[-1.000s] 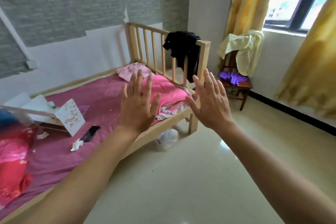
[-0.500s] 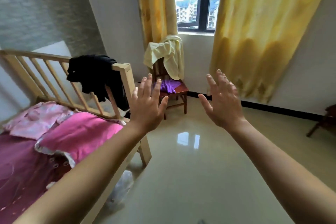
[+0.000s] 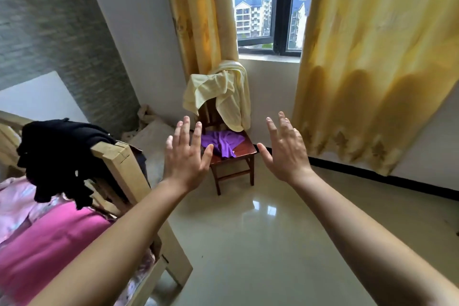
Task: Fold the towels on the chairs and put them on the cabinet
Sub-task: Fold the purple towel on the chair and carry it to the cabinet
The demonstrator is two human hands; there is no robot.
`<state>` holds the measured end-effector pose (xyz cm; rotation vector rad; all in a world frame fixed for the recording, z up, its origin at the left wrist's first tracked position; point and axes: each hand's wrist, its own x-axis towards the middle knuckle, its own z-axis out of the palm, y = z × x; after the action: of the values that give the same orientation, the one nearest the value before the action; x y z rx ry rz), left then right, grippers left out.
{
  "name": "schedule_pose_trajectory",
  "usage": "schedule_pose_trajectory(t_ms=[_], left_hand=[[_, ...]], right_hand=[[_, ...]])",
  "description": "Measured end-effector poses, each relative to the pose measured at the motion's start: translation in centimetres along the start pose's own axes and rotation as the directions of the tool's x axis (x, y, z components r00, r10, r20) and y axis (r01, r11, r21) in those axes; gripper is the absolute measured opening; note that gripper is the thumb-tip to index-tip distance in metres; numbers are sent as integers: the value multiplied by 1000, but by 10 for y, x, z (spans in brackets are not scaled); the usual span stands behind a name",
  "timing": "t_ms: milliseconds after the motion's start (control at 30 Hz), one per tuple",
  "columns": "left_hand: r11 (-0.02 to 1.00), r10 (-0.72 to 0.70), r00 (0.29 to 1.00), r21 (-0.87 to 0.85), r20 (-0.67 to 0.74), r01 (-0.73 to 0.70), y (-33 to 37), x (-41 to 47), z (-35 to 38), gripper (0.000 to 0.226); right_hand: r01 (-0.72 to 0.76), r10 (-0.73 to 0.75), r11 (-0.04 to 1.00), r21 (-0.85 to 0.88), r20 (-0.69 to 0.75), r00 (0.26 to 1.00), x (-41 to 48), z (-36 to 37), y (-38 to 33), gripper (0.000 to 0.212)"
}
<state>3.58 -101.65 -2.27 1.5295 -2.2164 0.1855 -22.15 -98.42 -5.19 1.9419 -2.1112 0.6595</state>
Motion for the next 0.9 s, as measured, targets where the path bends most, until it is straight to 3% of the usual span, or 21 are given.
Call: schedule_pose_trajectory(t_ms=[300,433,567,800,900], left_hand=[[998,6,995,-61,-103,-13,-34,179,100,69],[992,-5,999,-130,-33,0,-50,296,166,70],[996,17,999,-87,50,-13,-61,390,221,71],[999,28,979,-27,201,-23,-75,489,313,73],[999,-45,968,4,246,45,-88,527,365,68]], right_hand=[[105,-104,994,6,-74,992,181,89,27,80],[68,-69,998,-12,-43,997,287,135,55,80],[58,-61,996,-68,-37,997,371,173,90,79],[-8,12,997,-72,55,998,465,262,146,79],[19,-13,999,-41,140,990,517,319,166,79]])
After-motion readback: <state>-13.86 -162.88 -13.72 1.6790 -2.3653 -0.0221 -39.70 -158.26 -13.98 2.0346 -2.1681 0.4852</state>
